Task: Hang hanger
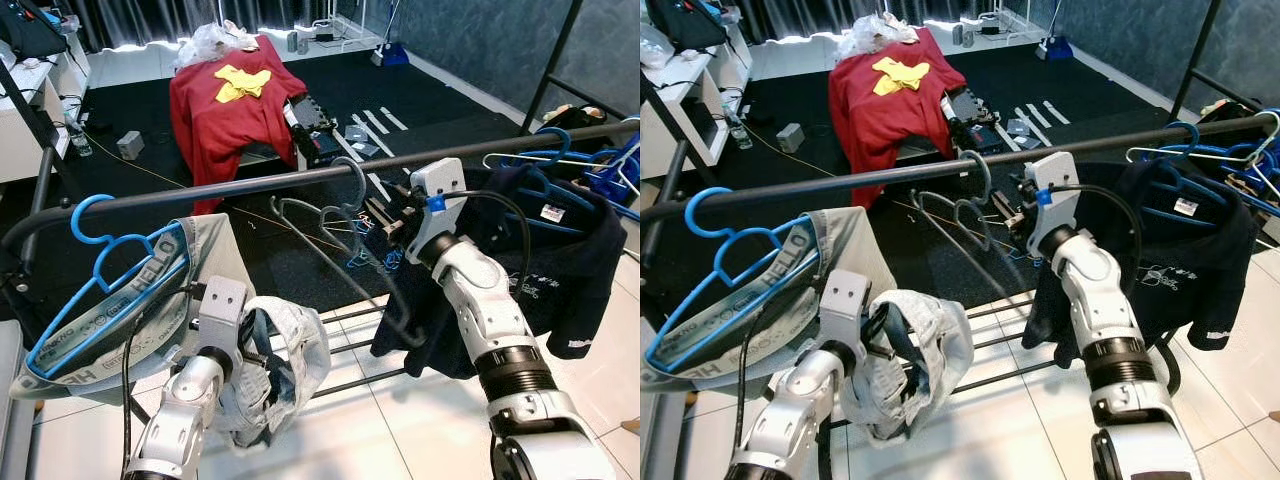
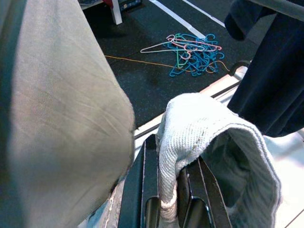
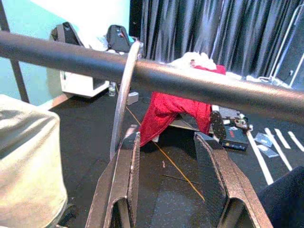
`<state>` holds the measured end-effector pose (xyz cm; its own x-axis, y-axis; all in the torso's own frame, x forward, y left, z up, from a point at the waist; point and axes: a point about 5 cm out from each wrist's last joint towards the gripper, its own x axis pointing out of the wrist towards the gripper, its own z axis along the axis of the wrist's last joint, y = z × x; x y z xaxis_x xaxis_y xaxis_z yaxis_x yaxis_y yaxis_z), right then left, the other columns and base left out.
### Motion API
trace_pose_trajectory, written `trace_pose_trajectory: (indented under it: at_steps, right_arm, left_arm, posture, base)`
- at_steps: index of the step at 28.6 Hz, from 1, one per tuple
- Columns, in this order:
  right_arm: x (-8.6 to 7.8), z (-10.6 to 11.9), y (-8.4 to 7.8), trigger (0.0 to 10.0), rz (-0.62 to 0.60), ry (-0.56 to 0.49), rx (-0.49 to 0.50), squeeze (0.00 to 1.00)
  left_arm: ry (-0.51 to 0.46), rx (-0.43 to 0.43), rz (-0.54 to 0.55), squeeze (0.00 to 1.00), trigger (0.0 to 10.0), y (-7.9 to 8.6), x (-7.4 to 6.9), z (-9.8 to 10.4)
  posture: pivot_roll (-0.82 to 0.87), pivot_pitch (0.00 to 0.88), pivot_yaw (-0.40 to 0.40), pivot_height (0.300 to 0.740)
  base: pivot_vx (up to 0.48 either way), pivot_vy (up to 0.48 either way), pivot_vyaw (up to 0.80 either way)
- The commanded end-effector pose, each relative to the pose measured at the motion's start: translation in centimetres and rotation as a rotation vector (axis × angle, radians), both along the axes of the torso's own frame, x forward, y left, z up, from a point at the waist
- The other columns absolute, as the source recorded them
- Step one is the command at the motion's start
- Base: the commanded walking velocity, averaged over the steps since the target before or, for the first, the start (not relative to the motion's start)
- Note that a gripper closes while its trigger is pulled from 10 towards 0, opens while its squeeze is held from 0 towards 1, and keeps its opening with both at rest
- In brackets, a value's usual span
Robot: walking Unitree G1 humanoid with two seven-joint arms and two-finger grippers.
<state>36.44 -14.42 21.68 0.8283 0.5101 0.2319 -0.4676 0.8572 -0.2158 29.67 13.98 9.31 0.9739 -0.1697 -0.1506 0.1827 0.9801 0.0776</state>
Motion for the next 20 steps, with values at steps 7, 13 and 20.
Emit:
trace_pose_trajectory:
  at_steps: [7, 13, 20]
  right_arm:
    - [-0.7, 0.1, 1.0, 10.0, 0.033, -0.014, 0.01, 0.0]
    - [-1.2, -0.2, 1.4, 10.0, 0.046, 0.001, 0.019, 0.0]
    - [-1.6, -0.8, 1.8, 10.0, 0.055, 0.027, 0.04, 0.0]
  left_arm:
    - [-0.009, 0.007, -0.01, 0.0, 10.0, 0.0, 0.1, 0.4]
    - [-0.01, 0.006, -0.016, 0.0, 10.0, -0.1, 0.3, 0.5]
    - [-0.012, 0.003, -0.026, 0.0, 10.0, -0.4, 0.4, 0.5]
  posture:
    - [-0.01, 0.109, 0.031, 0.74]
    - [-0.02, 0.098, 0.035, 0.74]
    - [-0.03, 0.087, 0.034, 0.74]
  base:
    - [0.0, 0.0, 0.0]
    - [0.0, 0.0, 0.0]
    - [0.0, 0.0, 0.0]
